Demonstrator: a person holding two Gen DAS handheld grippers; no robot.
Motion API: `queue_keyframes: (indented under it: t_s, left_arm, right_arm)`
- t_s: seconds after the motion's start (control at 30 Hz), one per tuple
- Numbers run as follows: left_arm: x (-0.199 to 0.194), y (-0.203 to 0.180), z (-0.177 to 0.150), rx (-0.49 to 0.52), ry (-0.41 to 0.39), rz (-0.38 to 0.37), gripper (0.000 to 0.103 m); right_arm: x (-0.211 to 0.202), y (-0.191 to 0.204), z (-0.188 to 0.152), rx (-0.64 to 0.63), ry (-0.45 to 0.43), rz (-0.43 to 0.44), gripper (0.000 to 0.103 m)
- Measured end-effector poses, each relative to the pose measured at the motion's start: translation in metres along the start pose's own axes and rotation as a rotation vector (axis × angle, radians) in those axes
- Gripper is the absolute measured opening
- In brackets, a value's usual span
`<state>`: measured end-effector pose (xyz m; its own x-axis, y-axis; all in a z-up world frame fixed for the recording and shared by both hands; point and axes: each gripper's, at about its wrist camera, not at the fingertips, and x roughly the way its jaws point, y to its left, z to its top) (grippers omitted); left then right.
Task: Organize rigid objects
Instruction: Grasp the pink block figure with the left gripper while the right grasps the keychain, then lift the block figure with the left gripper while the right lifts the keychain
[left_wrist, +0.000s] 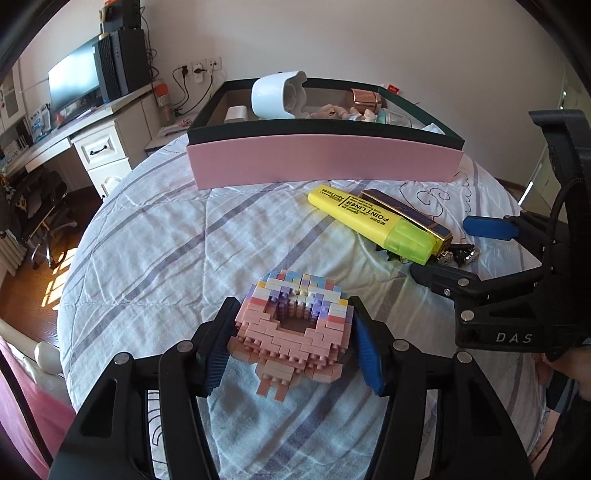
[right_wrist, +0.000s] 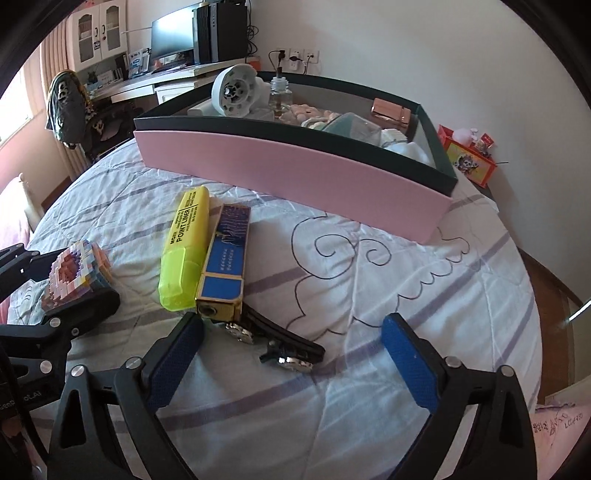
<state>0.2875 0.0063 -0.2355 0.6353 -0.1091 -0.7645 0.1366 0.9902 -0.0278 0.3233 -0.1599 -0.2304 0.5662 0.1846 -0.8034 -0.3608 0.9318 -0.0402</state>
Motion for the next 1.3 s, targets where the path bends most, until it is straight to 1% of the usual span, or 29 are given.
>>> queue_keyframes:
  t_s: [0.03, 0.1, 0.13, 0.17, 0.2, 0.23, 0.33, 0.37, 0.47, 0.6, 0.67, 0.77, 0.87, 1.0, 1.07, 1.1, 1.17, 1.3]
  left_arm:
    - [-0.001, 0.001, -0.001, -0.003, 0.002, 0.001, 0.059]
    - [-0.004, 0.002, -0.004, -0.008, -0.001, 0.003, 0.059]
    - [-0.005, 0.002, -0.006, -0.009, 0.001, 0.003, 0.059]
    - [-0.007, 0.002, -0.007, -0.010, -0.001, 0.001, 0.059]
    - [-0.008, 0.002, -0.008, -0.011, -0.001, 0.000, 0.059]
    - [-0.009, 0.001, -0.010, -0.009, 0.000, 0.002, 0.059]
    - [-0.015, 0.000, -0.016, -0.010, -0.002, 0.002, 0.059]
    - [-0.017, -0.001, -0.019, -0.008, -0.004, 0.005, 0.059]
    - [-0.024, -0.004, -0.025, -0.006, -0.012, -0.004, 0.059]
    - [-0.035, -0.009, -0.029, 0.000, -0.029, -0.017, 0.059]
    - [-0.044, -0.010, -0.031, -0.004, -0.057, -0.011, 0.059]
    - [-0.061, -0.013, -0.028, -0.005, -0.099, -0.010, 0.059]
    - [-0.089, -0.015, -0.023, -0.007, -0.172, -0.002, 0.059]
    - [-0.136, -0.020, -0.012, -0.007, -0.302, 0.019, 0.059]
    - [-0.162, -0.022, -0.008, -0.008, -0.369, 0.024, 0.059]
    - [-0.175, -0.023, -0.007, -0.006, -0.403, 0.026, 0.059]
    - [-0.199, -0.025, -0.006, -0.004, -0.460, 0.032, 0.059]
    - [-0.240, -0.031, -0.010, 0.014, -0.552, 0.060, 0.059]
  right_arm:
    - [-0.001, 0.001, 0.001, -0.005, -0.004, 0.011, 0.086]
    - [-0.005, 0.006, -0.001, -0.021, -0.014, 0.043, 0.062]
    - [-0.007, 0.008, -0.003, -0.022, -0.015, 0.057, 0.059]
    - [-0.011, 0.011, -0.005, -0.027, -0.018, 0.051, 0.055]
    - [-0.013, 0.014, -0.008, -0.033, -0.019, 0.052, 0.040]
    - [-0.017, 0.017, -0.011, -0.036, -0.027, 0.072, 0.035]
    - [-0.029, 0.028, -0.023, -0.040, -0.040, 0.064, 0.026]
    - [-0.032, 0.030, -0.028, -0.026, -0.044, 0.073, 0.020]
    - [-0.042, 0.030, -0.041, 0.029, -0.065, 0.081, 0.018]
    - [-0.053, 0.029, -0.057, 0.096, -0.099, 0.107, 0.018]
    - [-0.058, 0.032, -0.064, 0.121, -0.110, 0.120, 0.018]
    - [-0.072, 0.033, -0.070, 0.161, -0.158, 0.134, 0.018]
    - [-0.094, 0.035, -0.069, 0.183, -0.228, 0.127, 0.018]
    - [-0.141, 0.043, -0.058, 0.164, -0.370, 0.086, 0.018]
    - [-0.167, 0.050, -0.053, 0.140, -0.432, 0.071, 0.018]
    - [-0.181, 0.054, -0.051, 0.135, -0.479, 0.057, 0.018]
    - [-0.205, 0.064, -0.047, 0.102, -0.527, 0.026, 0.018]
    - [-0.246, 0.084, -0.044, 0.060, -0.636, -0.015, 0.018]
